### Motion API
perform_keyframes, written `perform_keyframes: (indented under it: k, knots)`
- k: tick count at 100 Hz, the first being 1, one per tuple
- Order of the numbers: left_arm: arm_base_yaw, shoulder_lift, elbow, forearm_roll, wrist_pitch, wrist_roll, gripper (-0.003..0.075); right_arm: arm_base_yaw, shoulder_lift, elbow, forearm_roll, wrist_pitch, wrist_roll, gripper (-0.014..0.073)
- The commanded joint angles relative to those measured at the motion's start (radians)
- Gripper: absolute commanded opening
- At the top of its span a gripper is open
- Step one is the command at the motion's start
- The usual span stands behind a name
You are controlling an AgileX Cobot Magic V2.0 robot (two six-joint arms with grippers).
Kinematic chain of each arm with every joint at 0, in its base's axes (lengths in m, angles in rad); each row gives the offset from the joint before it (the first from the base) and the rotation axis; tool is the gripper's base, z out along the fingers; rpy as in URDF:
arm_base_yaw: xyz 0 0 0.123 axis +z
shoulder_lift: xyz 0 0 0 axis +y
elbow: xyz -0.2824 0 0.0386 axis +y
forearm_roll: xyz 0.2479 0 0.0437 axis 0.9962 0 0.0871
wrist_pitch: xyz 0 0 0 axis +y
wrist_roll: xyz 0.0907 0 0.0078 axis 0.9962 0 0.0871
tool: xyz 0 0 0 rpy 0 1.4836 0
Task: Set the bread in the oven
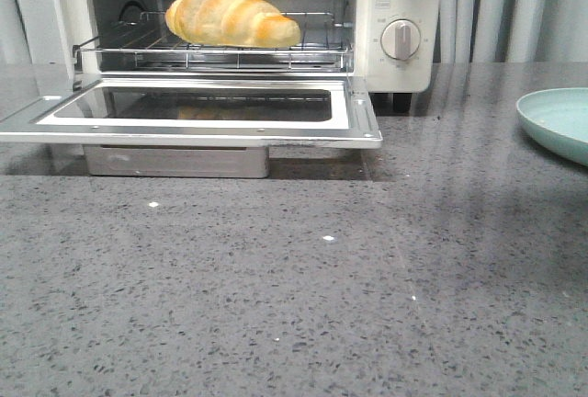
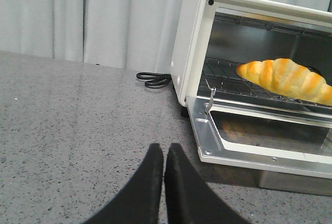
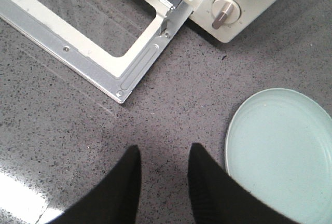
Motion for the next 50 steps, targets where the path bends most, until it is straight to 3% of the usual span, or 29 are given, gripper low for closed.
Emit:
perform_keyframes:
  k: [1,29,50]
  knots:
    - [0.002,-0.026,-0.016,-0.008,-0.081,0.001,-0.0022,-0.002,-0.043,-0.012,-0.067,0.012,0.006,0.0194]
    - [0.002,-0.026,-0.016,-0.008,-0.081,0.001,-0.0022,-0.109,-0.134,0.117,-0.017,-0.267,0.004,0.0194]
    - [0.002,-0.026,-0.016,-0.008,-0.081,0.001,-0.0022,-0.306,-0.217,0.339,0.216,-0.524,-0.13,0.0194]
